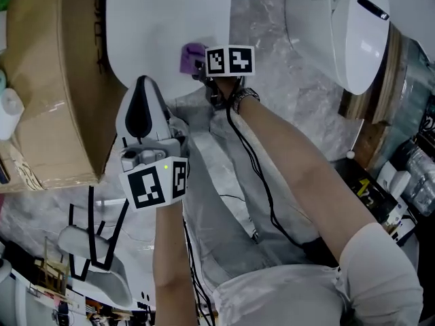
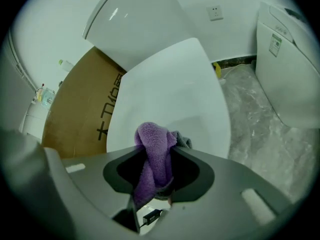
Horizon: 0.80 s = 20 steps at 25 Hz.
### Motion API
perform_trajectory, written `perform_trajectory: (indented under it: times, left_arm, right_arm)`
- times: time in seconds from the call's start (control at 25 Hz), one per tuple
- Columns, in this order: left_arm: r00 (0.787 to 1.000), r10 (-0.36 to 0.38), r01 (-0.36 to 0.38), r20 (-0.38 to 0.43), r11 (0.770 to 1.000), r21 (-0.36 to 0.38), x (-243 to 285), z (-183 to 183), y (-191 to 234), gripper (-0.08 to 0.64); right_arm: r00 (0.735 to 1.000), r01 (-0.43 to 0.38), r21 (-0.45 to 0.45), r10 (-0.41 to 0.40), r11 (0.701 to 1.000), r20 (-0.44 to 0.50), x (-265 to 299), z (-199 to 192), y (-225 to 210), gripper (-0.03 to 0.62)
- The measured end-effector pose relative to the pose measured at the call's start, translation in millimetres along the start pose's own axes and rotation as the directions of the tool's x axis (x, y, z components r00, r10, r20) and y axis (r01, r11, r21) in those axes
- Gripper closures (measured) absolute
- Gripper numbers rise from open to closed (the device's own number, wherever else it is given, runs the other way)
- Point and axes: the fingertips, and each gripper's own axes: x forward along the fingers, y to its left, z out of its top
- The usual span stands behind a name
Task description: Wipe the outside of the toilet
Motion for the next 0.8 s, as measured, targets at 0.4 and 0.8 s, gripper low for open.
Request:
perform_trajectory:
  times: [0.4,0.8]
  left_arm:
    - [0.999,0.042,-0.042,0.004,0.999,0.001,-13,-10,-64,0.555]
    - [0.998,0.063,-0.063,-0.008,0.998,0.009,-48,-16,-23,0.555]
  right_arm:
    - [0.998,0.049,-0.06,-0.051,0.997,-0.021,-41,12,-67,0.449]
    - [0.996,0.073,0.053,-0.075,0.996,0.042,-43,8,-48,0.445]
